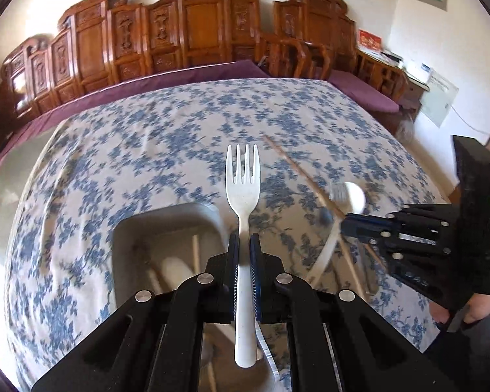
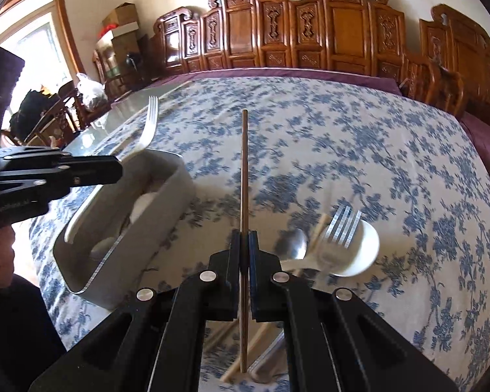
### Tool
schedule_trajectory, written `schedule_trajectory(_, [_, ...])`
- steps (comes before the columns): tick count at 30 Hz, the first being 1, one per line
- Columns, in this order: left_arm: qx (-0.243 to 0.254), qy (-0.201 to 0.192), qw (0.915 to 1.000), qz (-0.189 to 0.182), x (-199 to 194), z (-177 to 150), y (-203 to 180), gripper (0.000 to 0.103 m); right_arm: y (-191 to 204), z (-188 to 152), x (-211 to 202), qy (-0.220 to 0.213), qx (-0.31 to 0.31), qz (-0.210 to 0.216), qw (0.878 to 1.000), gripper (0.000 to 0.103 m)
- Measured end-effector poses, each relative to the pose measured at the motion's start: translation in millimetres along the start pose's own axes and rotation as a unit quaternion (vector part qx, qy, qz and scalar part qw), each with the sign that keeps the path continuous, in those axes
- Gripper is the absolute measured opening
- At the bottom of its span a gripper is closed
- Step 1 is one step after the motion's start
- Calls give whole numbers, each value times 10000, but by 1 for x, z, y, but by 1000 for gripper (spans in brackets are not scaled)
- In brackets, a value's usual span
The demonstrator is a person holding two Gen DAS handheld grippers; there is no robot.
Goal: Organize utensils
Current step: 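Carry the fork and chopstick over the grey tray and open both tools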
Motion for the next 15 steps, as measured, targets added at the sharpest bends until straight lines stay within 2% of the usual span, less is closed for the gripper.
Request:
schedule_trajectory(7, [-456, 116, 9989, -36, 16, -24, 36, 6, 19, 7, -1, -53, -156, 68, 9998, 6])
schedule_trajectory(15, [-474, 314, 9981, 255, 35, -43, 56, 6, 31, 7, 7, 28, -242, 14, 9997, 6])
Point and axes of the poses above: each gripper's, at about its wrist camera, not at the fingertips, and x roughly the way its jaws point, y to its left, z to its top, the point moved 10 cm from there along x, roughly the way its jaws point, and after that the axes turned 13 degrees about y, right-handed, at the moved point
